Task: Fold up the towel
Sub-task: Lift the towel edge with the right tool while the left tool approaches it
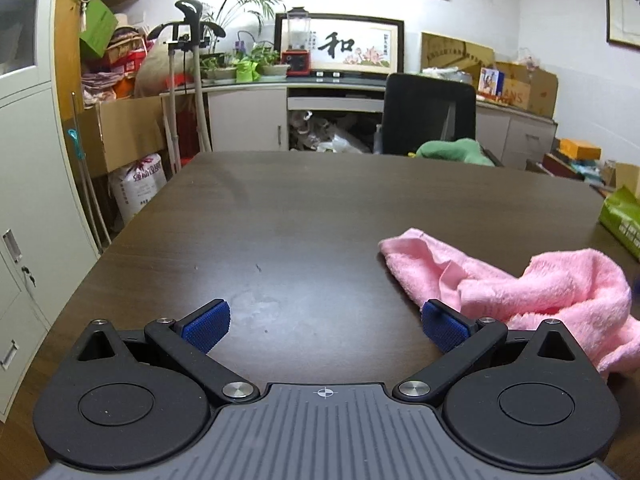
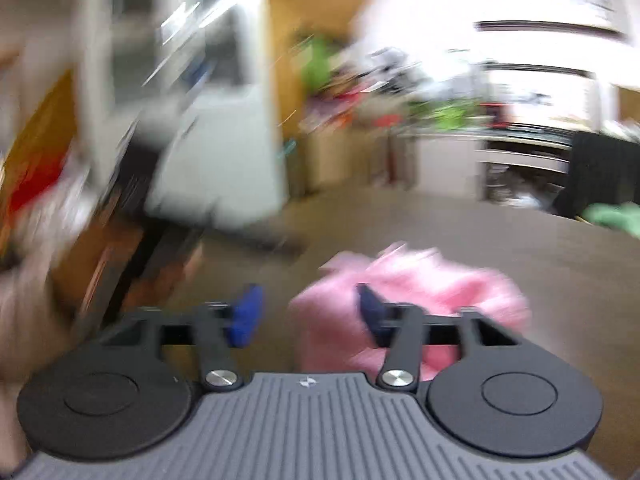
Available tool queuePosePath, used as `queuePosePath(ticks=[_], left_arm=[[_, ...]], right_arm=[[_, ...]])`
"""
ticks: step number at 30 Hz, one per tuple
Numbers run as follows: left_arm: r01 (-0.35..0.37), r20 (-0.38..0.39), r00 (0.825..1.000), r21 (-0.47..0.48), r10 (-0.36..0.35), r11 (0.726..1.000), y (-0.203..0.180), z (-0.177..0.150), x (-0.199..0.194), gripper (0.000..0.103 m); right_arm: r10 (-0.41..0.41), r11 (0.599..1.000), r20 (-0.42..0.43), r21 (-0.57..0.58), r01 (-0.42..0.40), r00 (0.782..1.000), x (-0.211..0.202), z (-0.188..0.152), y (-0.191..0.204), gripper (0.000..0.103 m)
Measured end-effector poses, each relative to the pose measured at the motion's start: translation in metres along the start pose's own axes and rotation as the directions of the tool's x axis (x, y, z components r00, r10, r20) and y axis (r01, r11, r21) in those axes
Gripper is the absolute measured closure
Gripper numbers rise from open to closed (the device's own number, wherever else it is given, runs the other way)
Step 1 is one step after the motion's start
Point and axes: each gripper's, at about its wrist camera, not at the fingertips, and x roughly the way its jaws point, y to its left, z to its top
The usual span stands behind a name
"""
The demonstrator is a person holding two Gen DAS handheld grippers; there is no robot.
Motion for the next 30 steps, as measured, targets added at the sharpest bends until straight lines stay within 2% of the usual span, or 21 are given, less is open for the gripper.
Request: queuePosePath(ticks=[2, 4, 7, 8, 10, 11, 13, 14, 16, 18, 21, 23, 26, 30], left_arm=[[0.006, -0.018, 1.0, 0.001, -0.006, 1.0, -0.003, -0.001, 0.005, 0.0], [0.014, -0.027, 1.0, -0.003, -0.014, 1.0, -0.003, -0.002, 0.007, 0.0], [0.047, -0.047, 0.998, -0.028, -0.048, 0.998, 0.001, -0.002, 0.007, 0.0], [0.057, -0.05, 0.997, -0.039, -0.059, 0.998, 0.003, -0.002, 0.006, 0.0], [0.062, -0.051, 0.997, -0.049, -0.065, 0.997, 0.005, -0.003, 0.005, 0.0], [0.055, -0.049, 0.997, -0.048, -0.058, 0.997, 0.006, -0.003, 0.005, 0.0], [0.045, -0.048, 0.998, -0.046, -0.047, 0.998, 0.007, -0.002, 0.005, 0.0], [0.039, -0.048, 0.998, -0.048, -0.041, 0.998, 0.008, -0.002, 0.005, 0.0], [0.031, -0.046, 0.998, -0.057, -0.034, 0.998, 0.011, 0.0, 0.005, 0.0], [0.027, -0.043, 0.999, -0.073, -0.03, 0.997, 0.015, 0.001, 0.004, 0.0], [0.061, -0.045, 0.997, -0.093, -0.066, 0.994, 0.021, 0.005, 0.0, 0.0], [0.11, -0.05, 0.992, -0.103, -0.116, 0.989, 0.024, 0.007, -0.002, 0.0], [0.206, -0.058, 0.975, -0.129, -0.215, 0.97, 0.029, 0.01, -0.004, 0.0], [0.278, -0.074, 0.955, -0.102, -0.286, 0.955, 0.019, 0.017, -0.003, 0.0]], right_arm=[[-0.103, 0.989, 0.021, 0.108, 0.1, 0.994, -0.003, 0.009, -0.022, 0.027], [-0.185, 0.975, -0.014, 0.126, 0.185, 0.983, 0.0, 0.01, -0.033, 0.027], [-0.211, 0.964, -0.083, 0.15, 0.221, 0.974, 0.01, 0.003, -0.045, 0.027], [-0.208, 0.965, -0.1, 0.14, 0.221, 0.973, 0.014, 0.0, -0.045, 0.031], [-0.207, 0.971, -0.111, 0.094, 0.218, 0.972, 0.02, -0.002, -0.039, 0.047], [-0.201, 0.977, -0.114, 0.054, 0.209, 0.973, 0.023, -0.003, -0.032, 0.066], [-0.176, 0.984, -0.129, -0.024, 0.174, 0.976, 0.027, -0.01, -0.013, 0.08], [-0.154, 0.985, -0.123, -0.103, 0.142, 0.98, 0.023, -0.015, 0.002, 0.089], [-0.109, 0.963, -0.117, -0.258, 0.075, 0.987, 0.015, -0.025, 0.034, 0.091], [-0.053, 0.939, -0.118, -0.343, 0.01, 0.992, 0.007, -0.033, 0.056, 0.091], [-0.025, 0.895, -0.16, -0.444, -0.049, 0.987, 0.004, -0.042, 0.083, 0.091], [-0.042, 0.871, -0.176, -0.488, -0.05, 0.984, 0.006, -0.045, 0.094, 0.091], [-0.07, 0.839, -0.17, -0.543, -0.034, 0.983, 0.008, -0.049, 0.109, 0.091], [-0.077, 0.807, -0.143, -0.591, -0.022, 0.987, 0.006, -0.057, 0.124, 0.091]])
